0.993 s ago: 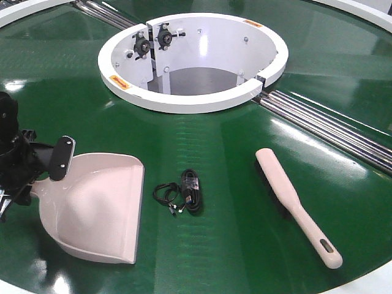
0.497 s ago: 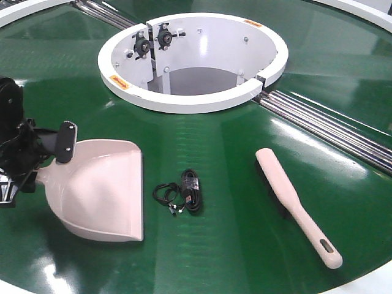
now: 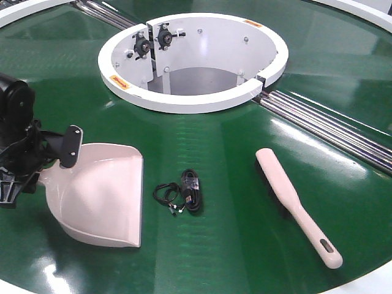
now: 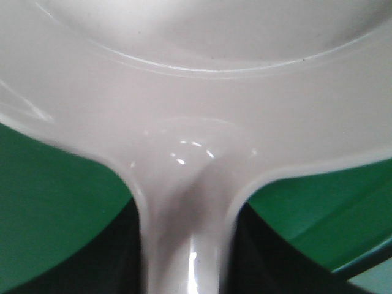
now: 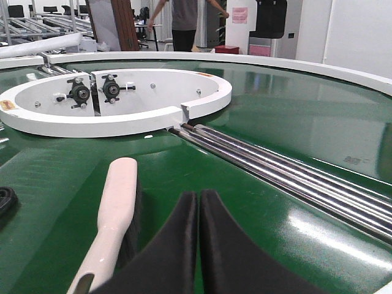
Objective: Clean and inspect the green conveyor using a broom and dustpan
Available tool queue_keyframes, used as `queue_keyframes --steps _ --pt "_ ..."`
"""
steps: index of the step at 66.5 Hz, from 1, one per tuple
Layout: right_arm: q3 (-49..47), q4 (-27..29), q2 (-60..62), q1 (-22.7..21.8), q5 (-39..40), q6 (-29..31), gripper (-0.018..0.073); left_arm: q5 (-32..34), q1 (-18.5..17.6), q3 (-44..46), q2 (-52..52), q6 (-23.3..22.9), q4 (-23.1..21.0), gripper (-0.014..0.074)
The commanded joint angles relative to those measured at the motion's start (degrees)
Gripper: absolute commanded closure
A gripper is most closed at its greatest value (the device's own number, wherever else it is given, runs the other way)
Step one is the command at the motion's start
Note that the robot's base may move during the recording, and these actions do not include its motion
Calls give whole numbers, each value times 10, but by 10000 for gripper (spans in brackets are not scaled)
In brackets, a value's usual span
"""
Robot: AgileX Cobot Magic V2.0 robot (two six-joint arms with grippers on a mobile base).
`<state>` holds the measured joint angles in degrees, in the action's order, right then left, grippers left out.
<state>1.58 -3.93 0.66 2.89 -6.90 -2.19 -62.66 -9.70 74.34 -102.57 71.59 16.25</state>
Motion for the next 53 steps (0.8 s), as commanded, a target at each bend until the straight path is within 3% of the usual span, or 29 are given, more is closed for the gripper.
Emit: queue_keyframes --steps 1,53 --pt "1 -3 6 1 45 1 568 2 -21 15 16 -3 7 603" --pt "1 -3 6 1 44 1 568 -15 -31 15 13 -3 8 603"
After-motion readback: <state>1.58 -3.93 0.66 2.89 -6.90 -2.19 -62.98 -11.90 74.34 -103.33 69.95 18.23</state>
